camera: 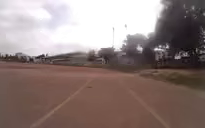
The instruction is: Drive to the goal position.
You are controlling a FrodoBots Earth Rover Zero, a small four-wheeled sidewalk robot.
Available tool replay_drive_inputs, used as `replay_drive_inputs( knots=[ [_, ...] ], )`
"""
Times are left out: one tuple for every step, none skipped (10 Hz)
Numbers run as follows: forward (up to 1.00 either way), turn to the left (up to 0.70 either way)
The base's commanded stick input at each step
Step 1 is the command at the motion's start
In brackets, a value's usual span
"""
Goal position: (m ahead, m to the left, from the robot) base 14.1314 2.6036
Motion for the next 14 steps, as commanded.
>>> replay_drive_inputs(
  knots=[
    [0.85,0.00],
    [0.85,0.00],
    [0.85,-0.09],
    [0.85,-0.19],
    [0.85,-0.21],
    [0.85,-0.21],
    [0.85,-0.18],
    [0.85,-0.13],
    [0.85,-0.07],
    [0.85,-0.01],
    [0.85,0.00],
    [0.85,0.00],
    [0.85,0.00],
    [0.85,0.00]
  ],
)
